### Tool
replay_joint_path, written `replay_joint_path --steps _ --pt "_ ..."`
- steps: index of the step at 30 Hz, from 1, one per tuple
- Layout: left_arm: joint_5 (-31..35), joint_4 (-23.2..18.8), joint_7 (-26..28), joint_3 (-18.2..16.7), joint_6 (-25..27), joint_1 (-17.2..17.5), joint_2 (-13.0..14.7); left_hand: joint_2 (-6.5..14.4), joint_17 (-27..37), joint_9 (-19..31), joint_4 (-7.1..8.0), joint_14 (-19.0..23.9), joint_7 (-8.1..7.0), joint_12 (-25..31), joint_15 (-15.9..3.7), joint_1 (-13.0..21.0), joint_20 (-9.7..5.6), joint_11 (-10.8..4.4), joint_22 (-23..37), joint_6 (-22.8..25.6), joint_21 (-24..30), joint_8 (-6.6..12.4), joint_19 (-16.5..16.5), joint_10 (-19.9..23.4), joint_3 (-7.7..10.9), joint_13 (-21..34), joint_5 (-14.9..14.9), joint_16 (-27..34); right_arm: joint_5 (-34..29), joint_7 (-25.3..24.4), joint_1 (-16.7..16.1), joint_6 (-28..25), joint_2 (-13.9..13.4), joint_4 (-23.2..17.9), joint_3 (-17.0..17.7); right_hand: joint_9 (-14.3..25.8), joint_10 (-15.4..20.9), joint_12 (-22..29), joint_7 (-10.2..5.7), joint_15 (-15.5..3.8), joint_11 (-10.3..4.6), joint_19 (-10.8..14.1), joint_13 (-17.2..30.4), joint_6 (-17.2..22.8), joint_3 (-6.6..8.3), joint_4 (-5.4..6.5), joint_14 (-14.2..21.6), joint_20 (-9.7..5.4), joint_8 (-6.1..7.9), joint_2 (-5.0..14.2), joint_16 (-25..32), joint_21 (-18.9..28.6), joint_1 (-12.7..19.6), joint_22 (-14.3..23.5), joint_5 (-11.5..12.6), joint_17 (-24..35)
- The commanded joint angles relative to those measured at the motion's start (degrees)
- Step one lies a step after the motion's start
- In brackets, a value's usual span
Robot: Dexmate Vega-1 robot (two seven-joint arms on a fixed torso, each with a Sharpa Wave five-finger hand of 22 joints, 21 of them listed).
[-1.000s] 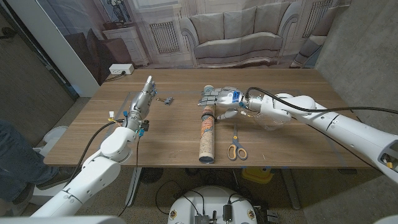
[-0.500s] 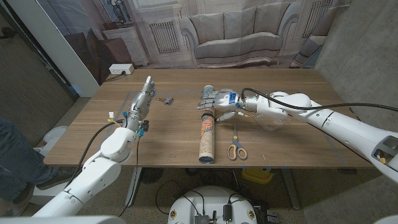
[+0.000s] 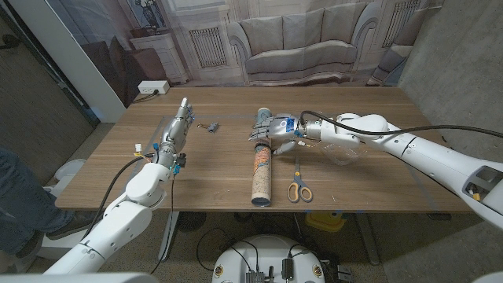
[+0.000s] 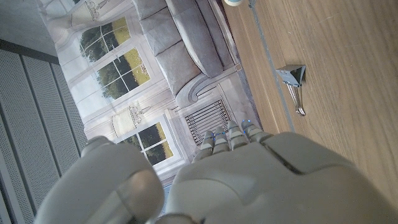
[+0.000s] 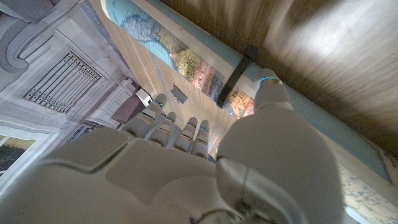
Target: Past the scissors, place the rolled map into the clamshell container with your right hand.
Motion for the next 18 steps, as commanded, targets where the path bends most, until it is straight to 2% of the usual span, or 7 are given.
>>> replay_joint_path --steps 1,6,18 --pt "-0.36 1.18 -0.41 0.20 -0.57 -0.53 -0.50 0.24 0.18 0.15 0.03 -0.77 -0.15 -0.28 0.02 -0.09 -0.45 -0.29 0.19 -0.24 -0.15 -0.22 -0.55 -0.49 -0.46 0.31 0.35 0.23 0.62 2.76 1.51 0.49 1.31 1.39 -1.41 0.11 0.26 0.30 0.05 -5.95 0.29 0.08 0.09 0.42 0.18 0.30 0.19 -8.33 0.22 0.22 0.39 0.28 -0.19 0.26 0.40 0.14" --pt "-0.40 1.74 -0.57 0.42 -0.81 -0.89 -0.72 0.26 0.18 0.15 0.03 -0.77 -0.09 -0.24 0.01 -0.08 -0.46 -0.30 0.19 -0.23 -0.14 -0.21 -0.55 -0.42 -0.53 0.31 0.35 0.24 2.60 3.47 1.84 1.35 2.08 2.68 -1.64 0.10 0.46 0.37 0.07 -5.98 0.21 0.22 0.09 0.76 0.06 0.37 0.43 -8.27 0.30 0.22 0.47 0.35 -0.26 0.26 0.42 0.13" --pt "-0.78 2.85 -1.20 1.04 -1.06 -2.04 -1.07 0.33 0.18 0.15 0.02 -0.74 -0.01 -0.25 0.06 -0.05 -0.52 -0.34 0.20 -0.09 0.06 -0.16 -0.09 -0.45 -0.68 0.31 0.34 0.27 2.41 2.88 2.50 1.32 2.97 4.15 -2.59 0.09 0.89 0.51 -0.04 -6.09 0.13 0.45 0.08 1.09 -0.13 0.47 0.67 -8.27 0.35 0.18 0.52 0.43 -0.39 0.26 0.46 0.12"
